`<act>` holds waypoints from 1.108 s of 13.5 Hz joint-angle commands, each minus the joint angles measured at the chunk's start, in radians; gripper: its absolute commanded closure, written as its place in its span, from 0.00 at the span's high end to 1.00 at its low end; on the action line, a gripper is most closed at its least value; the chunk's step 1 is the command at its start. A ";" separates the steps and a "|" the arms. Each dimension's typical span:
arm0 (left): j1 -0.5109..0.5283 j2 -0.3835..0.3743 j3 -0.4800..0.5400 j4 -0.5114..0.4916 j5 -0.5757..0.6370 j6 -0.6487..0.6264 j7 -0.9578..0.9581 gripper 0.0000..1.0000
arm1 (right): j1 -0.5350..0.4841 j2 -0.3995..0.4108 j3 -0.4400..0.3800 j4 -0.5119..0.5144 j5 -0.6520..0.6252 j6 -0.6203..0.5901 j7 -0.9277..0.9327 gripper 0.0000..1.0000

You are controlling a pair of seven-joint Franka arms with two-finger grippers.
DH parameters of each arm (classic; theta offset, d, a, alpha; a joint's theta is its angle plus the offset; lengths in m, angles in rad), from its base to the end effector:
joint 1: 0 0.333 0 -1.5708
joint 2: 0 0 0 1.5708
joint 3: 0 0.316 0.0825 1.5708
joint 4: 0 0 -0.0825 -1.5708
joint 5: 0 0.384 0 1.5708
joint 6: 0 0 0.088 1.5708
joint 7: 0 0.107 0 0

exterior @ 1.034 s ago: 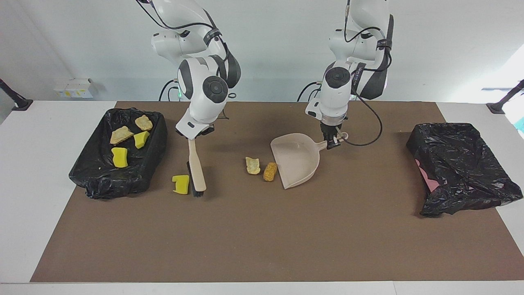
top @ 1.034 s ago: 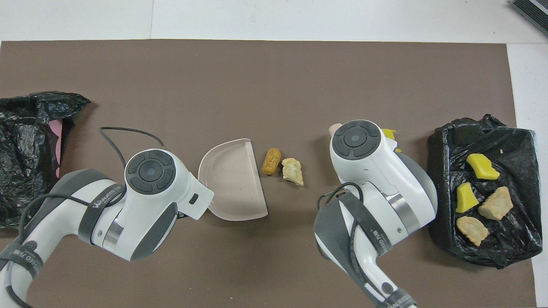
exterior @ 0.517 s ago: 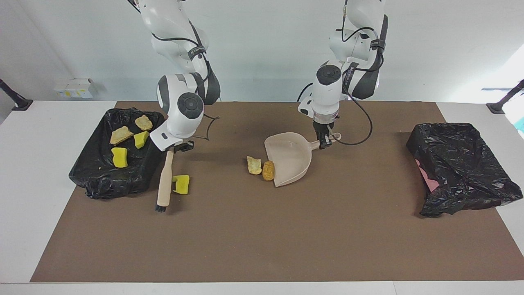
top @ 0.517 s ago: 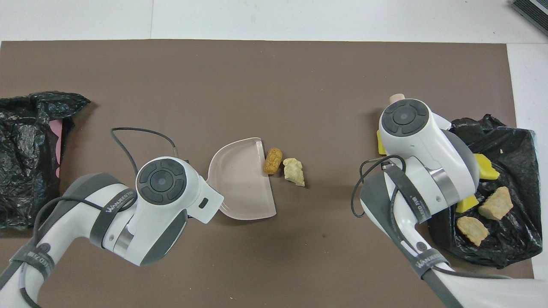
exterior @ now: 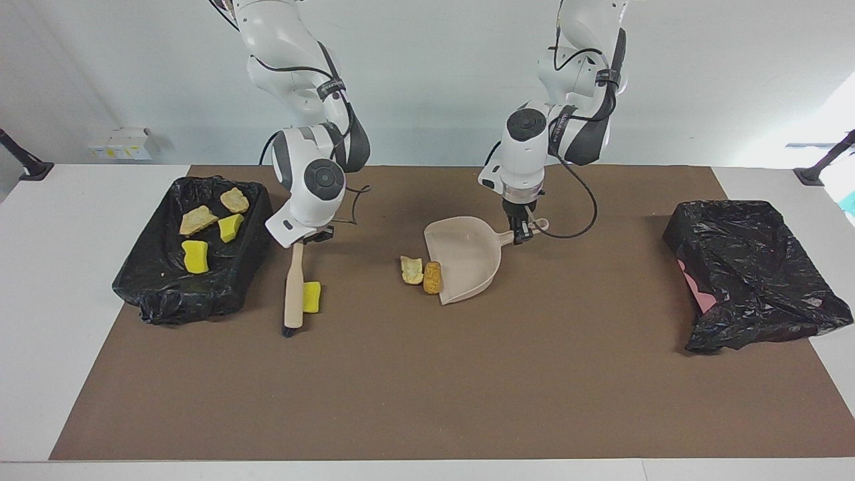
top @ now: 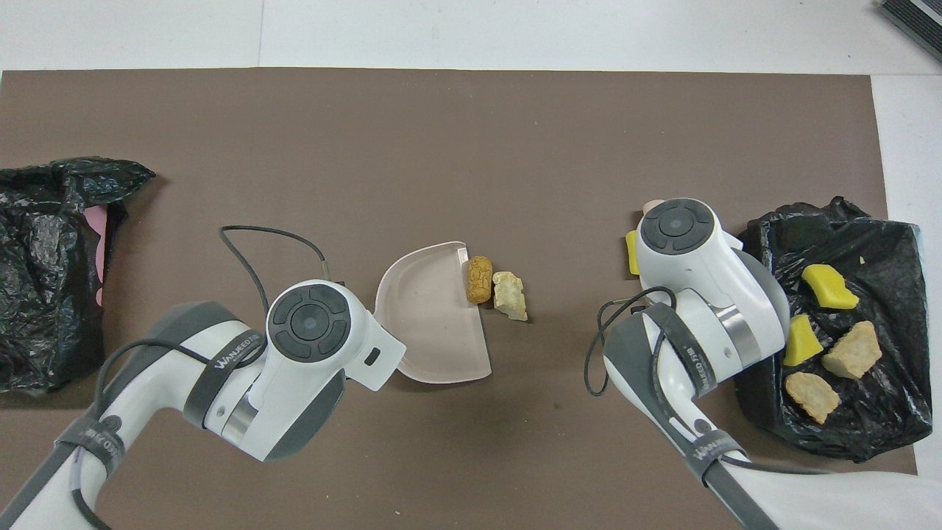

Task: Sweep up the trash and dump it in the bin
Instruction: 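Sweep the yellow piece and debris into the dustpan with the right gripper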

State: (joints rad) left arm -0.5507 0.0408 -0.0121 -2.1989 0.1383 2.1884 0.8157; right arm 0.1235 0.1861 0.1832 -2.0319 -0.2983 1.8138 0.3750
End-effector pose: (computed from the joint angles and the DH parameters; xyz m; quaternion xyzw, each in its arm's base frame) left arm 0.4512 -0.2787 0.3609 -0.7433 0.6662 0.0323 0.0514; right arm 0.5194 0.1372 0.3333 0.9730 0.0324 -0.1455 0.1763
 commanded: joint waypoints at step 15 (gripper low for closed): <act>0.006 0.005 0.011 -0.068 0.021 0.200 0.013 0.00 | 0.272 -0.083 0.004 0.115 0.533 0.010 -0.131 0.00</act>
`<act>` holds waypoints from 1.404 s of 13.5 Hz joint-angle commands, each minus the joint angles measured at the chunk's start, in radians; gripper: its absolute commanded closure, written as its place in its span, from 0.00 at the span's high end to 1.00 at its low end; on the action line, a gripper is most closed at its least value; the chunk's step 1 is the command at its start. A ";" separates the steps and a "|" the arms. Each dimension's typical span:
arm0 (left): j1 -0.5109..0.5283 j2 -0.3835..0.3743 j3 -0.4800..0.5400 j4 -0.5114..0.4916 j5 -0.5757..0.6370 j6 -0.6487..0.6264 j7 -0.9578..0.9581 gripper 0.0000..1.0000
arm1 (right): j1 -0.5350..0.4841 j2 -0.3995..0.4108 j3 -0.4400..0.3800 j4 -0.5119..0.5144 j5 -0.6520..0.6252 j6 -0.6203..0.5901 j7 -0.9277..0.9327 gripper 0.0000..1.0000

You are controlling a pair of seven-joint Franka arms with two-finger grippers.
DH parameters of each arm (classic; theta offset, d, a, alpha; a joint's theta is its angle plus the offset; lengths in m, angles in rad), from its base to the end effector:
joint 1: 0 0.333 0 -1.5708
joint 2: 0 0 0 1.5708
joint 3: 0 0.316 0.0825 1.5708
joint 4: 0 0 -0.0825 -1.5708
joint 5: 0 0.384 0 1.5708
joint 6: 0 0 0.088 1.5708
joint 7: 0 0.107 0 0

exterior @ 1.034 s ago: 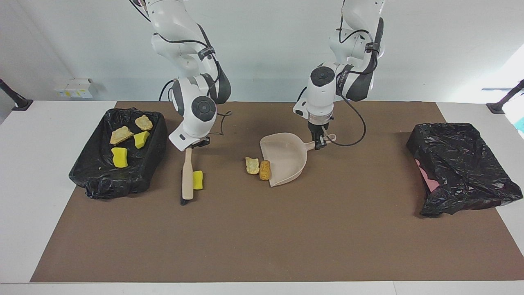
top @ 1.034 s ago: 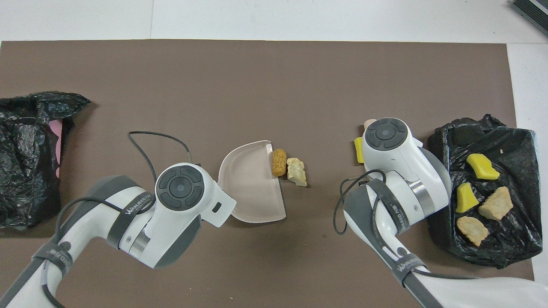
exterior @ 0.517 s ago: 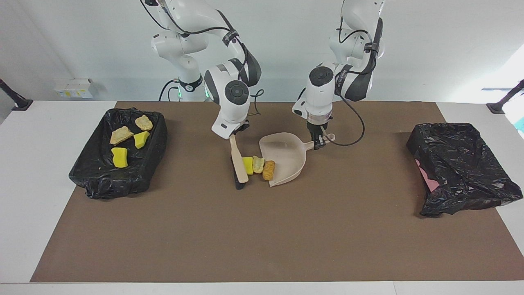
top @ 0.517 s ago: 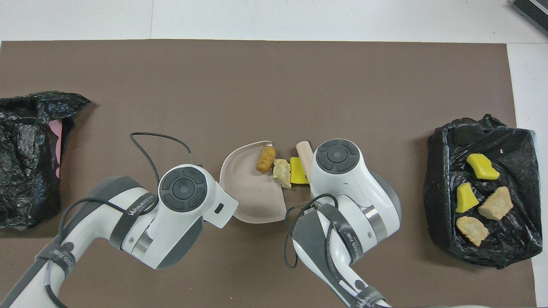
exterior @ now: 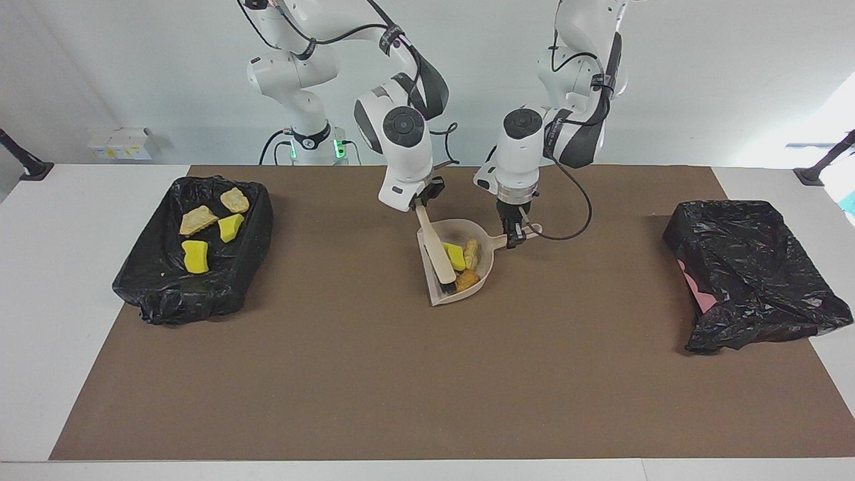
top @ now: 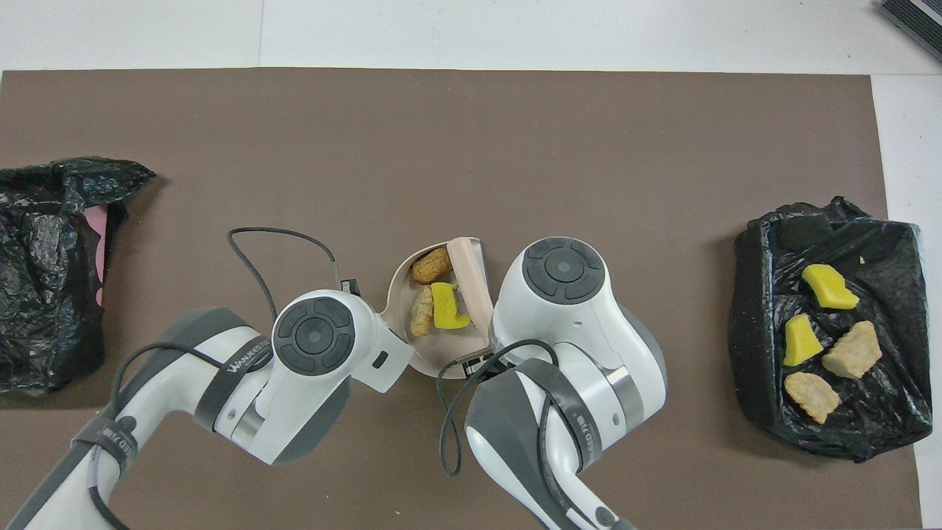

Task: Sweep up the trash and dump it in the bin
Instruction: 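Carry the loaded dustpan with the left gripper toward the nearby trash bag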

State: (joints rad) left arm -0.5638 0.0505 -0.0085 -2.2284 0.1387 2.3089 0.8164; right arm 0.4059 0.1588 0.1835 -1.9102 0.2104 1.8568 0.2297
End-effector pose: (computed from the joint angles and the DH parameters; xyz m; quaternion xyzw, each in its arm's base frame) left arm 0.4512 -0.2874 0.3532 -0.7372 0.6735 -0.0086 0.0532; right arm 0.4685 0.3289 0.4013 -0.9786 -0.1377 0.1402 0.0607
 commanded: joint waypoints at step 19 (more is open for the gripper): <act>0.418 0.023 0.007 0.212 -0.269 -0.153 0.616 0.00 | 0.385 -0.401 0.017 -0.547 0.315 0.323 0.548 0.00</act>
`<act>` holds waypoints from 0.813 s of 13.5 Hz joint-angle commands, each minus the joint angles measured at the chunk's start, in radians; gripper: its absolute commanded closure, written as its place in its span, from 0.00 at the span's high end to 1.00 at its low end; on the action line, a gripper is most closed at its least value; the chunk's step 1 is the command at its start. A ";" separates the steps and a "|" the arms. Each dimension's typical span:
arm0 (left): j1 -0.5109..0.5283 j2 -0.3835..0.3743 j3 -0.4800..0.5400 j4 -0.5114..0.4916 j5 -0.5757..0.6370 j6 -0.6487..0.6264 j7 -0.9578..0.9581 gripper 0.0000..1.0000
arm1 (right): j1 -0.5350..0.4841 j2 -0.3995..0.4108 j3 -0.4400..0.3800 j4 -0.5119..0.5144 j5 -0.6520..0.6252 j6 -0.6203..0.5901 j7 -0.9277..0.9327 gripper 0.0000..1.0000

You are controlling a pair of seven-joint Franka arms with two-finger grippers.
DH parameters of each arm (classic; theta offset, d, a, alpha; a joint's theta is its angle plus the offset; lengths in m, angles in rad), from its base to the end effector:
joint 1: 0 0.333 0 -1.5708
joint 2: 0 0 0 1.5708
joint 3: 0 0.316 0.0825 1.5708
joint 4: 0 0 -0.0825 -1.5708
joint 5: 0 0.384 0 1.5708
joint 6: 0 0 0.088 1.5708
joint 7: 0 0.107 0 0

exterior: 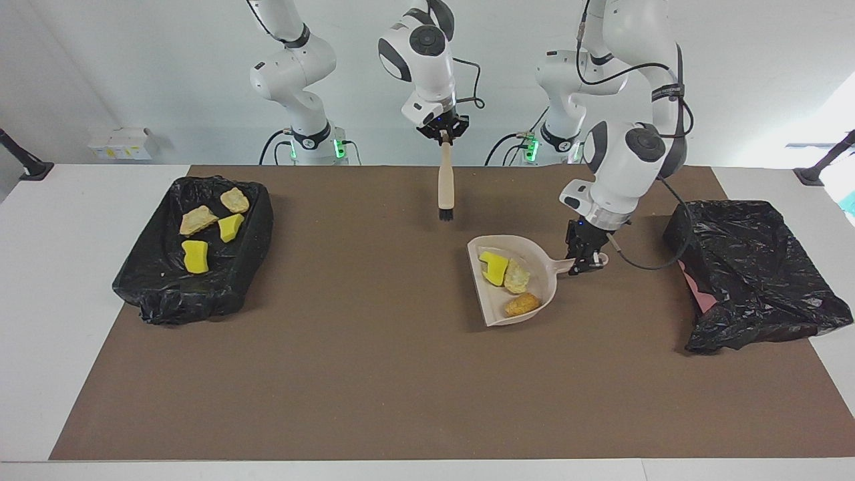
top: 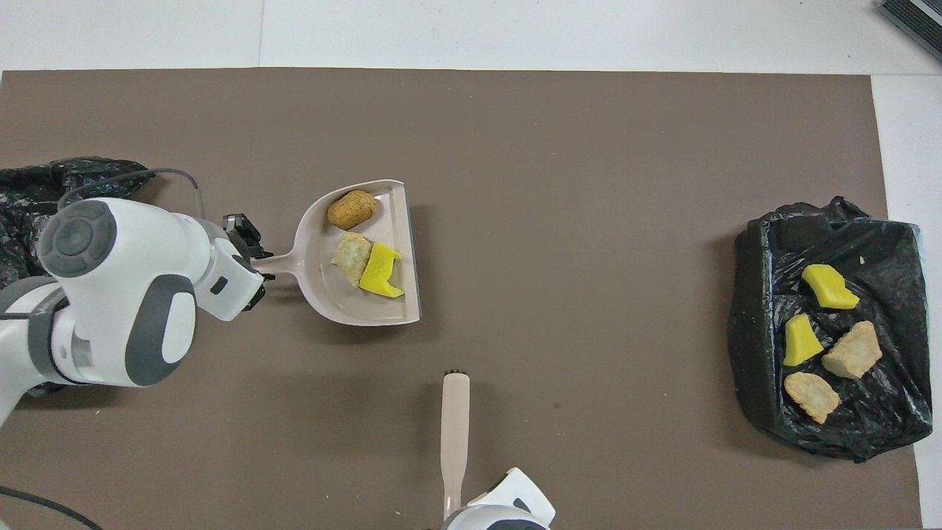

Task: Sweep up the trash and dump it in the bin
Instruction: 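Carry the loaded dustpan with the left gripper toward the nearby trash bag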

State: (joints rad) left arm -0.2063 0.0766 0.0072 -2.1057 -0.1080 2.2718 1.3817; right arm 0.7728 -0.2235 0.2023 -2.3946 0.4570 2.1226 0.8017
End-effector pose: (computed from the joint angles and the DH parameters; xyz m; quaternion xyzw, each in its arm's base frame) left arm 0.5538 -0.1145 0.3903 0.7252 -0.6857 0.0608 0.0104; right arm 0.2408 0.3920 0.4003 -0.9846 0.0416 0.1446 0.0884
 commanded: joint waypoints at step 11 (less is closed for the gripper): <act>0.445 0.006 0.004 0.380 0.031 -0.443 0.473 0.00 | 0.080 0.070 -0.003 -0.106 0.077 0.165 -0.099 0.33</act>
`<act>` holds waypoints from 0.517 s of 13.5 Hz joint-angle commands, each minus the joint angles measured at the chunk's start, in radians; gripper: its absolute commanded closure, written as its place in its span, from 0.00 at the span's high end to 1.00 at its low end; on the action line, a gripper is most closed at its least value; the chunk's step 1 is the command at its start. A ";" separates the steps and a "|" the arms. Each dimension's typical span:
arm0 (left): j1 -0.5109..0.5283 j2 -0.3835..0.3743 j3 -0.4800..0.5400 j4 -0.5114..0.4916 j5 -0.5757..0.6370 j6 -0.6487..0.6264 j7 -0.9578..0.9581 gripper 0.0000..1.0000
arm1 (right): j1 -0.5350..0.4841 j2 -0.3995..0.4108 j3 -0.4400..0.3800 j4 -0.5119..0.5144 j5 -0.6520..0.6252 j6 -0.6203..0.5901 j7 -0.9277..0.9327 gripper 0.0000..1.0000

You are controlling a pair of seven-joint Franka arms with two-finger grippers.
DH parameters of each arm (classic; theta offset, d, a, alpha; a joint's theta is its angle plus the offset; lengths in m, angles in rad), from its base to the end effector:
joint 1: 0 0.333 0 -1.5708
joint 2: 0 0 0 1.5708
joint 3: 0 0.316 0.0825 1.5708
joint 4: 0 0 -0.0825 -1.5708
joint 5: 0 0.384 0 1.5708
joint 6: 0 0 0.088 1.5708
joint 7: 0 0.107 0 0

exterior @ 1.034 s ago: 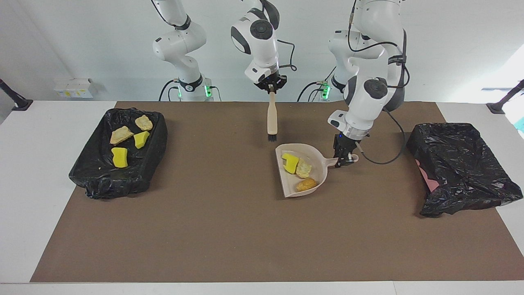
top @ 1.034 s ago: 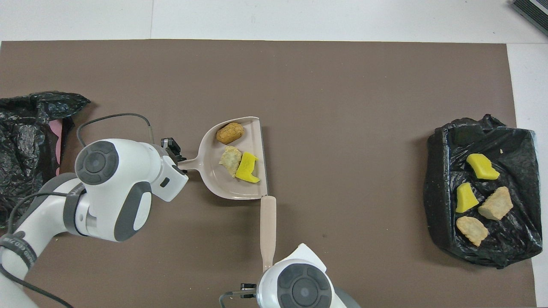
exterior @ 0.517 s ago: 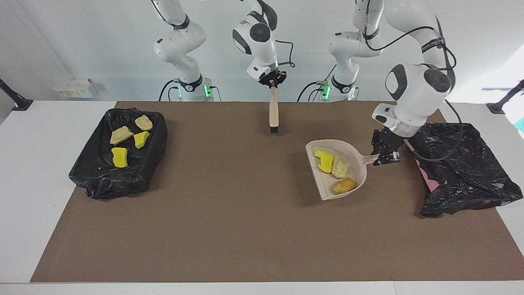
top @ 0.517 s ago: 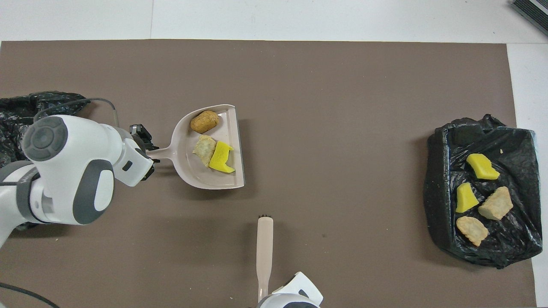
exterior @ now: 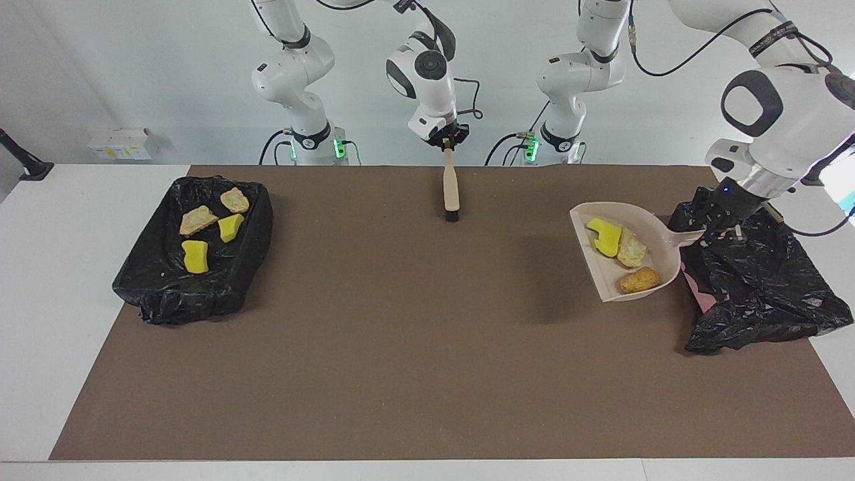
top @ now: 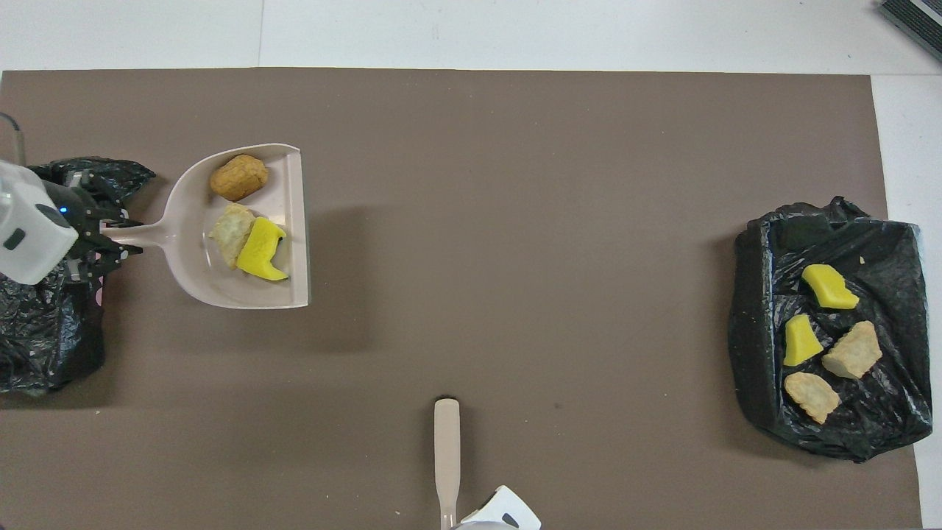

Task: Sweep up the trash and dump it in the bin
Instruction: 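Tip the dustpan over the trash bag with the left gripper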

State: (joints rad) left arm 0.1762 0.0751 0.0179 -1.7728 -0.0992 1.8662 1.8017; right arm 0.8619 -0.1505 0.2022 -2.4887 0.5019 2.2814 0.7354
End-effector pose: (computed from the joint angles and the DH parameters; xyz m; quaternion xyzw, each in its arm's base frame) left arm 0.5784 0.1057 0.5112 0.7032 -0.7094 0.0444 0.0177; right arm 0.2099 0.4001 0.3391 -0.9853 0.0079 0.1485 0.0844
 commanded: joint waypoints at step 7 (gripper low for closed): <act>0.290 0.008 -0.007 0.059 0.194 0.054 0.077 0.00 | -0.199 0.000 -0.009 0.108 0.023 -0.026 -0.036 1.00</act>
State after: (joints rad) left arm 0.4073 0.0761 0.0231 -1.7323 0.0616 1.8845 1.8676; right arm 0.7509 -0.1487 0.1913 -2.4447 0.5026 2.2830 0.7352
